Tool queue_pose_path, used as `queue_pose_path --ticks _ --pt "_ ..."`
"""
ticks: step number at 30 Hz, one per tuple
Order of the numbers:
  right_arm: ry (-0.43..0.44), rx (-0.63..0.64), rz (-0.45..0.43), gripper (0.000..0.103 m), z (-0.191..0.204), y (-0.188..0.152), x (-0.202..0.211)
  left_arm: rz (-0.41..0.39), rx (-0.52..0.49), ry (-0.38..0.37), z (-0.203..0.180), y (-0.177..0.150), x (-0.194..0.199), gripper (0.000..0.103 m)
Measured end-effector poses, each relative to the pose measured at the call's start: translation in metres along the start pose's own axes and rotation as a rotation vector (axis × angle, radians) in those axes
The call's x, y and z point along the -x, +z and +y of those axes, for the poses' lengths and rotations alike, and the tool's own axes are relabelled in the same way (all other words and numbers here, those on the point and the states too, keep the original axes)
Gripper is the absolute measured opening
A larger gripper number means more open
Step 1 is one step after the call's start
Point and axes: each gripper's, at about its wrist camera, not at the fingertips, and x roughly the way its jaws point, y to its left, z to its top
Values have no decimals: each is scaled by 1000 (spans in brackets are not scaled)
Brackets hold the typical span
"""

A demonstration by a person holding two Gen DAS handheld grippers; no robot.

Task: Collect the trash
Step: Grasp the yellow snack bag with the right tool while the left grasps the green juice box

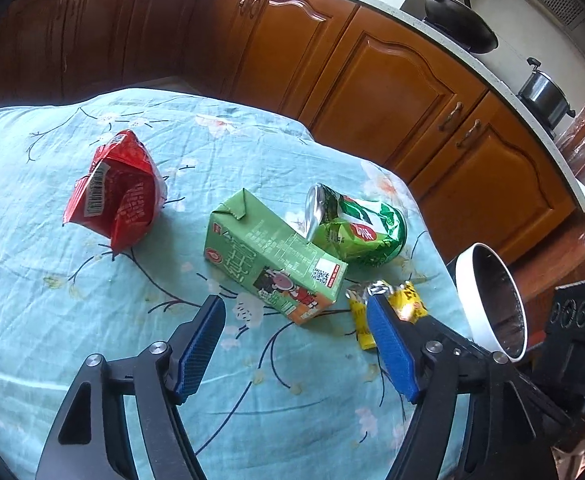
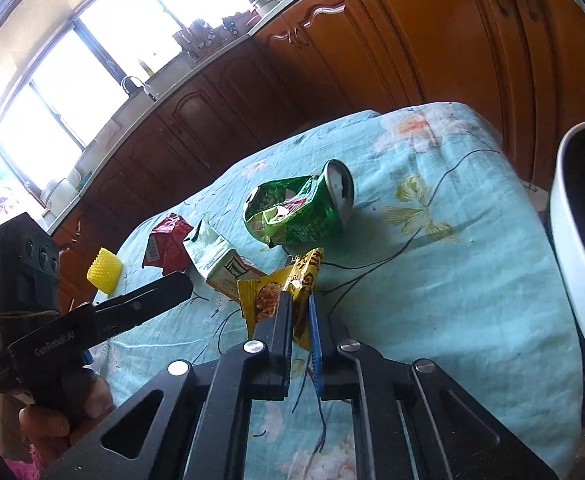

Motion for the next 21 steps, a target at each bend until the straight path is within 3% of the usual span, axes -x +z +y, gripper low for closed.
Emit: queue_pose_path --ticks 3,5,10,12,14,15,21 --pt "0 -34 -29 7 -10 -3 17 -16 8 49 -10 4 -13 77" --pt "2 -46 -38 7 -13 -5 25 -21 25 121 -14 9 -25 79" --pt "12 -54 -38 7 -15 -9 31 -20 24 233 -22 15 -48 76" --pt "14 -62 -39 7 -15 -11 31 -32 15 220 -22 12 -49 67" --pt "16 -73 -40 7 -18 -14 33 -45 -9 198 -20 8 -44 48" --pt "15 -77 -40 7 -20 -15 35 -53 -26 193 -19 5 -40 44" --pt "9 -81 -61 7 -19 -20 42 -61 -71 145 -11 -14 -14 36"
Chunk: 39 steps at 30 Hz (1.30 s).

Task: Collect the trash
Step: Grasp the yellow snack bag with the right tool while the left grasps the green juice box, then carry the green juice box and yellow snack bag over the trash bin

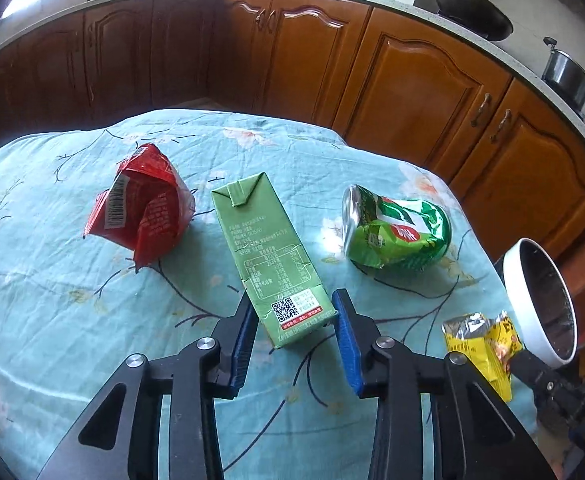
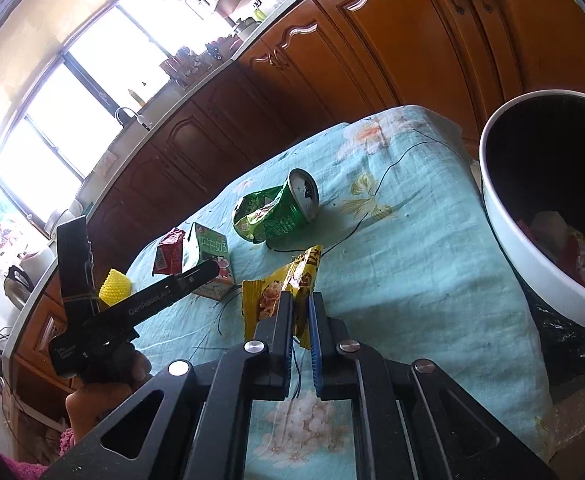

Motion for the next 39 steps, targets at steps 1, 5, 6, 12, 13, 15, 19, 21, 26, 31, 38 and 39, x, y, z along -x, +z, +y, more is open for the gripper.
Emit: queue_pose_path --ticks 1,5,6,12,13,15,19,21,26,31,38,39 --pt "-1 2 -4 7 1 0 2 -1 -4 -15 1 -4 5 35" --pt "-11 10 -21 7 4 -2 11 -8 -45 -67 -5 -17 24 33" --pt "-12 9 -26 7 3 -3 14 -7 -60 -80 -9 -21 29 33" --pt "-33 -2 -55 7 -3 -7 32 -11 -146 -147 -33 -37 50 32" --pt "-37 -6 -60 7 -4 -7 35 -7 -152 -160 -35 -39 53 30" --pt "-45 -11 -70 7 -8 -9 42 -6 -166 -184 -41 -41 57 30" --pt "-67 -22 -94 7 -15 -11 56 -11 -211 -210 -54 -49 66 30" --pt "-72 -30 -103 7 -20 -12 63 -13 -230 -219 -60 -52 69 30" --pt "-84 -47 -132 7 -32 -16 81 -13 -268 -239 -76 -58 73 30" --pt "-93 -70 -145 7 -43 -19 91 -11 -299 -253 -91 -62 76 30" --pt "-105 -87 -166 7 -53 -22 103 -13 -334 -269 -107 -65 80 30" --pt "-105 -90 -169 7 -54 -21 104 -13 -337 -272 -109 -65 81 30"
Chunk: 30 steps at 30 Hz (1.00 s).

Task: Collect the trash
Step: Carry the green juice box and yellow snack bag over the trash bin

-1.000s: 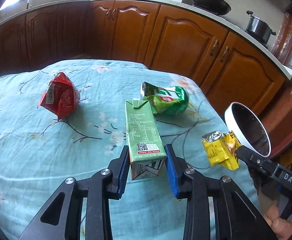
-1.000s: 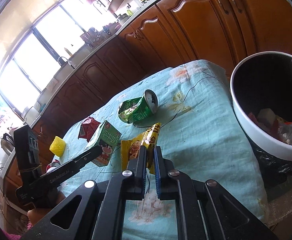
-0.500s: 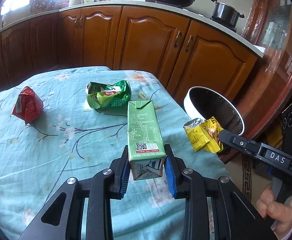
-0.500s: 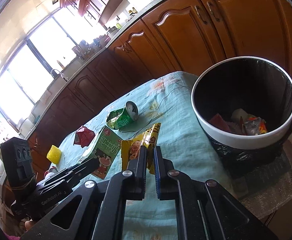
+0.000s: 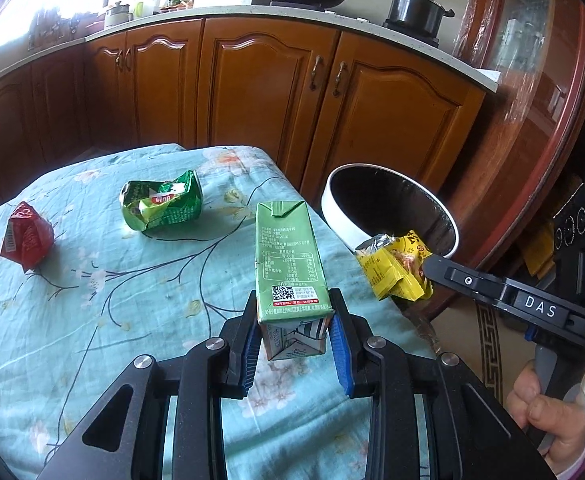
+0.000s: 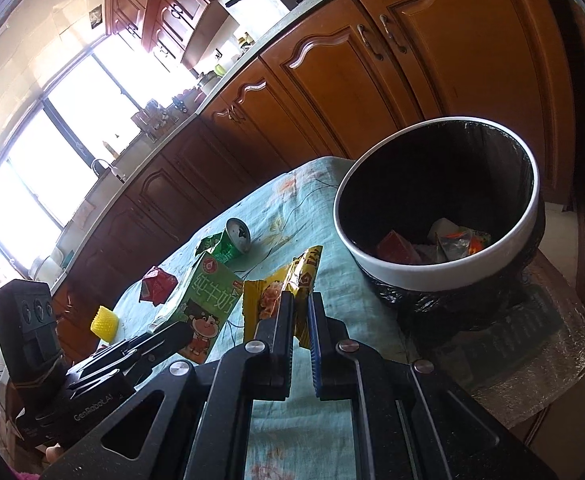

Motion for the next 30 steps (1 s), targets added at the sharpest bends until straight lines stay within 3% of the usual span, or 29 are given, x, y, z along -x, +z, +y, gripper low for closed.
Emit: queue_pose_path --ticks 20,30 --pt "-29 -48 -58 7 -33 11 24 3 -67 -39 -40 21 -13 30" --pt "-85 -52 -96 7 -53 30 33 24 -109 -73 -64 44 -43 30"
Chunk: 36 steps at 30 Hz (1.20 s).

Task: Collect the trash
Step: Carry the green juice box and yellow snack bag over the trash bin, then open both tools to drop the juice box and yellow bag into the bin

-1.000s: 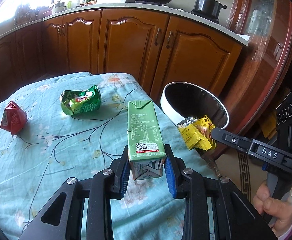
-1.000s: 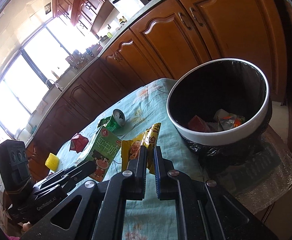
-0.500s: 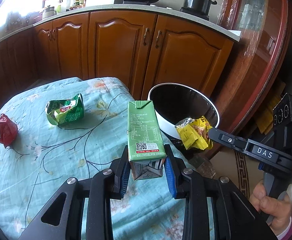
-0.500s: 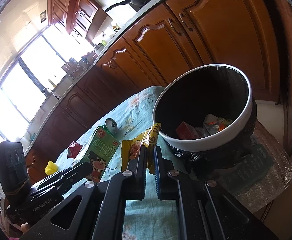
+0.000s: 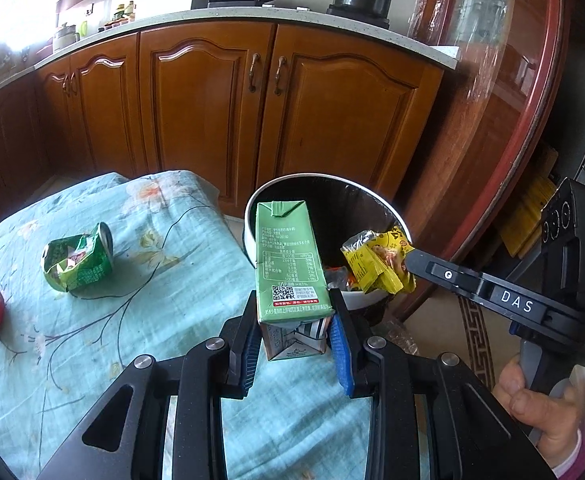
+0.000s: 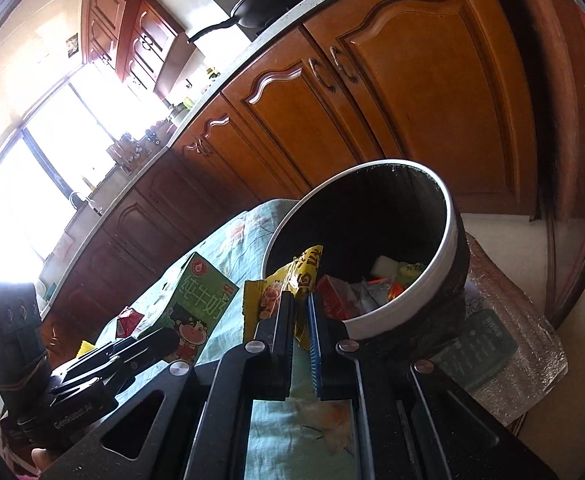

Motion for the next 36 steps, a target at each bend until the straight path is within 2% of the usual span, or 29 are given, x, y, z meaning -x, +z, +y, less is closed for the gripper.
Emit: queue_pose_path --ticks 12,19,26,29,30,31,32,33,36 --pt "-71 9 -19 7 -17 34 -10 22 -33 2 -13 40 -49 30" --pt "-108 24 1 7 -21 47 -24 62 -10 -12 -11 51 -80 30" --pt "-143 33 33 8 -25 51 -39 71 -34 -7 -16 60 -100 31" --pt "-151 27 24 13 -28 55 -39 84 -25 -11 -15 60 -104 32" --pt "-151 26 23 18 -28 56 -39 82 -16 -8 -14 60 -104 33" --pt "-151 21 21 30 -30 56 -39 80 -7 -12 -12 60 -104 39" --pt "-148 14 18 36 -31 56 -38 73 4 -20 -10 59 -102 45" --pt "-143 8 13 47 -31 55 -37 64 14 -24 -8 58 -99 48" --pt "-132 0 5 54 -32 53 -35 50 34 -18 -1 52 -91 52"
